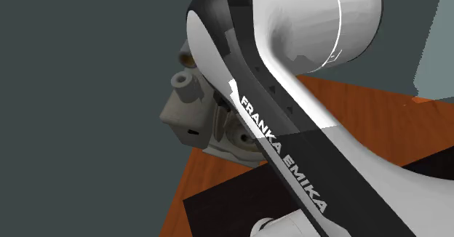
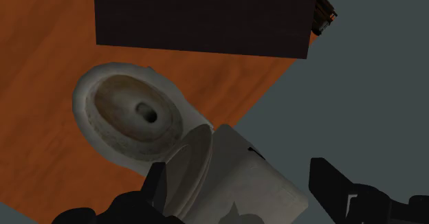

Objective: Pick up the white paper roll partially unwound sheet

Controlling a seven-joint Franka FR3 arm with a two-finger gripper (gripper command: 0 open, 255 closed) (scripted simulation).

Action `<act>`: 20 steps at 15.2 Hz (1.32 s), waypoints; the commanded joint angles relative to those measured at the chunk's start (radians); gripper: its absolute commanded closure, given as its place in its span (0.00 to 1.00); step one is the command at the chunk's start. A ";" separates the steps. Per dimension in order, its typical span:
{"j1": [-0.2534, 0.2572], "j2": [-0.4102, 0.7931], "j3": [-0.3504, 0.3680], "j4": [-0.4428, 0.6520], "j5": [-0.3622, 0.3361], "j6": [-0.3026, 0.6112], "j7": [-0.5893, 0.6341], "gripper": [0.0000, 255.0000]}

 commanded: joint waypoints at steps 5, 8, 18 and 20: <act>0.021 0.148 0.015 0.033 -0.018 0.092 -0.032 0.00; 0.034 0.263 0.027 0.070 -0.033 0.153 -0.053 0.00; 0.069 0.656 0.073 0.267 -0.102 0.290 -0.103 0.00; 0.076 0.735 0.082 0.319 -0.120 0.305 -0.109 0.00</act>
